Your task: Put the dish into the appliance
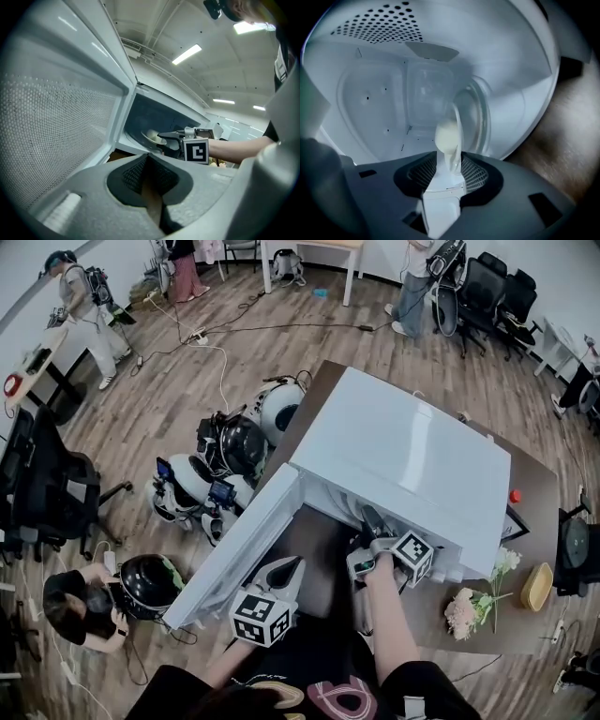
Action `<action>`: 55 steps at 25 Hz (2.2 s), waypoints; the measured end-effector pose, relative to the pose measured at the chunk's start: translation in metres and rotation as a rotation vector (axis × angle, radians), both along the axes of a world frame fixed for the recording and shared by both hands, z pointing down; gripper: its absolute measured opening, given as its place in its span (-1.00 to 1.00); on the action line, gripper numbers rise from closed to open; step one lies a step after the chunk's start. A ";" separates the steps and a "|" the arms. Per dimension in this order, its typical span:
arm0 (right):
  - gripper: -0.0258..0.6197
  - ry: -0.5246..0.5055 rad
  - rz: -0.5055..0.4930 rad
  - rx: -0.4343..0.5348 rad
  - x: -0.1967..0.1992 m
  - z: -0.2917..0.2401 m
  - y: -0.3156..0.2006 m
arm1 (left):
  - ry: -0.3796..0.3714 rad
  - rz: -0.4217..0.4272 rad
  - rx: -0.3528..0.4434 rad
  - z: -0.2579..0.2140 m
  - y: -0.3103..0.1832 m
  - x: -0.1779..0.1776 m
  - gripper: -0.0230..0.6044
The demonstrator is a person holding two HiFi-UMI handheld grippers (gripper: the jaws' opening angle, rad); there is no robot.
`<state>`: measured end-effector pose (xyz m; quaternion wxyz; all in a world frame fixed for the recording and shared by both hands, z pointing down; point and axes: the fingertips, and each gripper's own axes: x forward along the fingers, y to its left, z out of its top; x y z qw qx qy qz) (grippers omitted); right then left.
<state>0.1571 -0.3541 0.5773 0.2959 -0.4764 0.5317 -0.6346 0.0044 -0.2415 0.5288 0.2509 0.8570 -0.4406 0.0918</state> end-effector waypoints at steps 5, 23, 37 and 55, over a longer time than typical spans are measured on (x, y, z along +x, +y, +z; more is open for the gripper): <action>-0.20 0.127 -0.083 0.095 -0.007 -0.012 -0.008 | -0.005 0.003 -0.004 0.002 0.000 0.002 -0.90; -0.02 1.314 -0.656 0.059 -0.020 0.019 -0.004 | -0.027 -0.006 -0.003 0.002 -0.003 0.001 -0.90; -0.04 1.536 -0.798 0.030 -0.019 0.023 0.010 | -0.023 -0.011 0.003 0.001 0.002 0.004 -0.90; 0.00 1.193 -0.414 0.261 -0.023 -0.042 0.100 | 0.017 0.063 0.076 -0.014 0.015 0.008 -0.90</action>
